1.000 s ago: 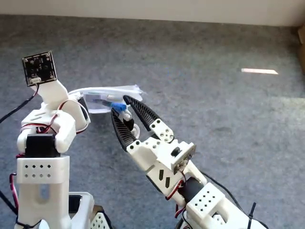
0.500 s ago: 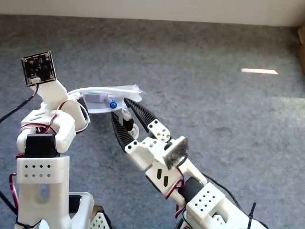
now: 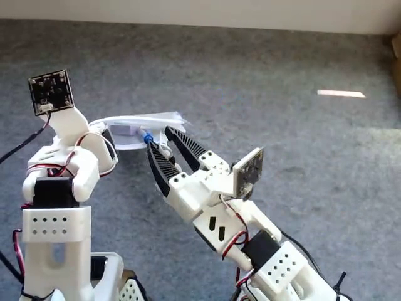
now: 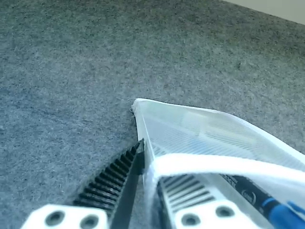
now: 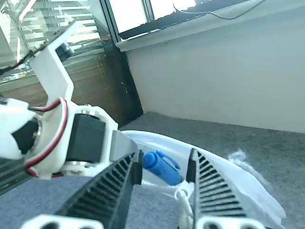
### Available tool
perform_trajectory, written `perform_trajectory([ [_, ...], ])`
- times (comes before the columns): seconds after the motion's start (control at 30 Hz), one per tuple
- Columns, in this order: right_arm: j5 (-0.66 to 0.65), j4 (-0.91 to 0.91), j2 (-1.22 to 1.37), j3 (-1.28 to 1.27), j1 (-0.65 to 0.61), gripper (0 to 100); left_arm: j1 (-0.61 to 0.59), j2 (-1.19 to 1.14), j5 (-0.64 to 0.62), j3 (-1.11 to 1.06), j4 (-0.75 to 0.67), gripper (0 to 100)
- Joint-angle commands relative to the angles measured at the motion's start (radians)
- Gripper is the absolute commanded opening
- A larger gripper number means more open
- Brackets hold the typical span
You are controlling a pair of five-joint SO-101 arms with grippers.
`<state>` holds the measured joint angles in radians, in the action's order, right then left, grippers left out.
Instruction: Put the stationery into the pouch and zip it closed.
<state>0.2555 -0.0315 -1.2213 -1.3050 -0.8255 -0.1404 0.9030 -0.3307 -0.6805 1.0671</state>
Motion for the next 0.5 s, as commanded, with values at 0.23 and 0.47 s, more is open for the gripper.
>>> perform_trajectory([
  [0.23, 0.003, -0.137, 0.117, 0.061, 0.005, 14.8, -0.008, 0.035, 0.012, 0.016, -0.026, 1],
  [0.47, -0.044, -0.140, 0.163, 0.064, -0.018, 14.8, -0.008, 0.035, 0.012, 0.018, -0.026, 1],
])
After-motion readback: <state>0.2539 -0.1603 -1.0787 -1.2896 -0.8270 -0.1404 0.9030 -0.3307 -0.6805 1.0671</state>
